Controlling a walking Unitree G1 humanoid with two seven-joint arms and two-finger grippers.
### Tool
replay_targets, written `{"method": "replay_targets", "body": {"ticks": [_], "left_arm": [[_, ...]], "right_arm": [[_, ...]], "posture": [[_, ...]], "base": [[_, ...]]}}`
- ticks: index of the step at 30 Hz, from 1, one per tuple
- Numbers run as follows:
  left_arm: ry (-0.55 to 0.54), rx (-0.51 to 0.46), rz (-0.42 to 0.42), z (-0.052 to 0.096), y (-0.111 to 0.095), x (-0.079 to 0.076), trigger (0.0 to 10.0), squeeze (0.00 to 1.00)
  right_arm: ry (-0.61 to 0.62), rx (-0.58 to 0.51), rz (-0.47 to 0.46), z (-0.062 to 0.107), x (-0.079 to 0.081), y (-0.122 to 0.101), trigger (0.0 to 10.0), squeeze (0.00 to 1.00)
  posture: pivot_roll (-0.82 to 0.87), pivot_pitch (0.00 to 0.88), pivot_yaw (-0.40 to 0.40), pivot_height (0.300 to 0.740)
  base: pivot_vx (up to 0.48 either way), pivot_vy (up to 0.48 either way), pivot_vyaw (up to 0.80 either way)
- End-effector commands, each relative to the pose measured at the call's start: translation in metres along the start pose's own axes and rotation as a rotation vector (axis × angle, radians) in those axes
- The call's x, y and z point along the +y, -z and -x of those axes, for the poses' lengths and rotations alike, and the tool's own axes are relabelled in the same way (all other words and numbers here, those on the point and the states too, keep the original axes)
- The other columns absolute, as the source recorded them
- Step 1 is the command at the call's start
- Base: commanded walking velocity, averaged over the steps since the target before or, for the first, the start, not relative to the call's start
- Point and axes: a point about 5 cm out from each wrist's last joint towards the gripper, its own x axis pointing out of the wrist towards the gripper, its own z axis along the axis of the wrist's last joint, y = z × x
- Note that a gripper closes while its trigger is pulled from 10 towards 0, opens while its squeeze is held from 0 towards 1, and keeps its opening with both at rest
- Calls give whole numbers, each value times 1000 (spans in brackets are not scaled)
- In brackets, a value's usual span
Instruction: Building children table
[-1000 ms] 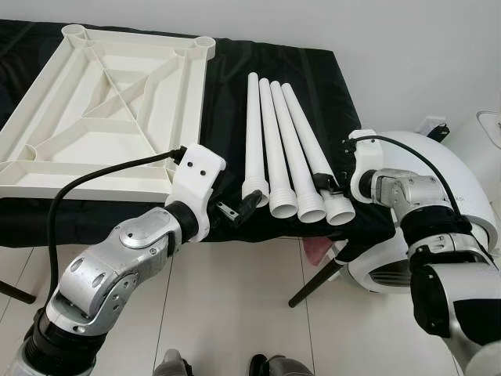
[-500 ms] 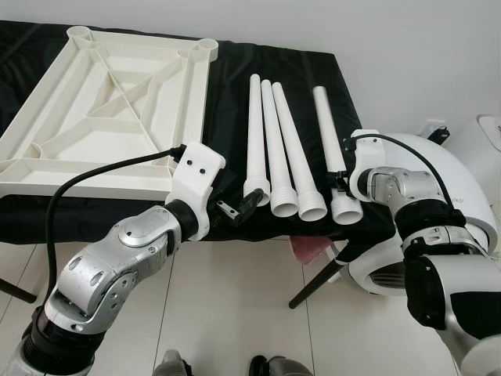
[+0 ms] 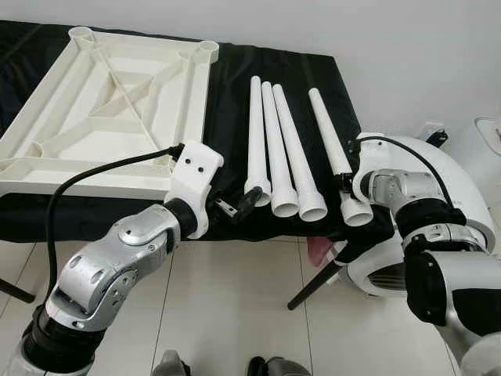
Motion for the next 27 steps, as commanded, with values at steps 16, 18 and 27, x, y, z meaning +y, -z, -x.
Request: {"method": "replay_targets", "body": {"ticks": [16,18,27], "left_arm": [[-30,-150,25,0,-34,42,10000,0],[-48,-161,35,0,-36,46,10000,0],[-184,-249,136,-9,-43,74,10000,0]], "right_arm": [[-156,-355,-207,16,4,-55,10000,0],[-179,-372,-214,17,6,-56,10000,0],[-417,-592,-289,27,30,-58,10000,0]], "posture": [[-6,82,-85,740],[-6,82,-85,740],[2,63,-80,740]], "base": [[0,0,0],[0,0,0],[0,0,0]]}}
